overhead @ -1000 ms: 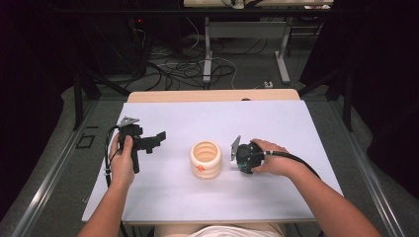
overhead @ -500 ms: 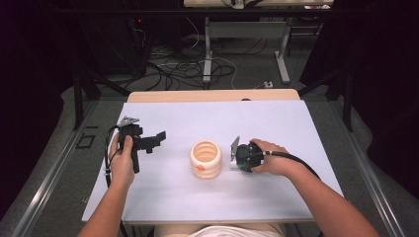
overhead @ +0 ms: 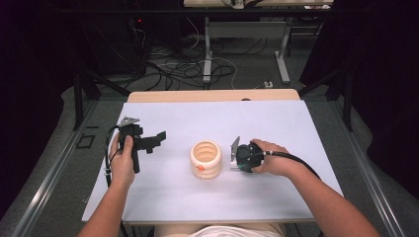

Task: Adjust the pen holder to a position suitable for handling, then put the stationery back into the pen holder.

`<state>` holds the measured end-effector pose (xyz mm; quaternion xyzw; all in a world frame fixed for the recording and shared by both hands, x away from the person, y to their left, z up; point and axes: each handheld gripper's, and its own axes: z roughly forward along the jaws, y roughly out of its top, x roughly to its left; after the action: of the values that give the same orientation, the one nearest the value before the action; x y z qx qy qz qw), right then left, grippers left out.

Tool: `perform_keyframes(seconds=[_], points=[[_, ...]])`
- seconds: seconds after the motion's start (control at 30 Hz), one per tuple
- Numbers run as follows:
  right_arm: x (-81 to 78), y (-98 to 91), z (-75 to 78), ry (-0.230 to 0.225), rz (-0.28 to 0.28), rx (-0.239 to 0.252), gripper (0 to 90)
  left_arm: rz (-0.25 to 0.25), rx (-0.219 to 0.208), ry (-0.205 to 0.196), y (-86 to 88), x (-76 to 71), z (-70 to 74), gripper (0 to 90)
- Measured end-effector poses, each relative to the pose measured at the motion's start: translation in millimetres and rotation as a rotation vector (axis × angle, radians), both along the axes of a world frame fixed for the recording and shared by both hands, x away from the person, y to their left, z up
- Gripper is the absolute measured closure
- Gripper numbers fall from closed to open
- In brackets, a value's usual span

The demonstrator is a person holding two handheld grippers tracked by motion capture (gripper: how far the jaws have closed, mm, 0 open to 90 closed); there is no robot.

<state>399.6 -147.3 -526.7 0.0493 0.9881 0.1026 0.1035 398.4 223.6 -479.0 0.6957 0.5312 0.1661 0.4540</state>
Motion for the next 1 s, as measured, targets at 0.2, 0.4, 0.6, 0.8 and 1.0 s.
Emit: perform_keyframes(seconds=[0.2,0.4,0.6,0.8,1.0], points=[[0.4,-0.5,4.7,-0.013,-0.010,0.016,65.4,0.000,-0.002,-0.001,0.1,0.0,0.1,0.6],[1.1,-2.2,12.6,-0.046,-0.040,0.061,65.4,0.000,-0.003,-0.003,0.3,0.3,0.2,0.6],[2.3,-4.7,20.9,-0.065,-0.070,0.111,65.5,0.005,-0.006,-0.003,1.0,0.5,0.6,0.6],[4.3,-7.4,27.5,-0.095,-0.106,0.151,65.4,0.007,-0.007,-0.004,1.1,0.3,0.6,0.6],[4.6,-7.6,33.6,-0.120,-0.150,0.194,65.4,0.006,-0.004,-0.004,1.6,-0.2,1.1,0.6]])
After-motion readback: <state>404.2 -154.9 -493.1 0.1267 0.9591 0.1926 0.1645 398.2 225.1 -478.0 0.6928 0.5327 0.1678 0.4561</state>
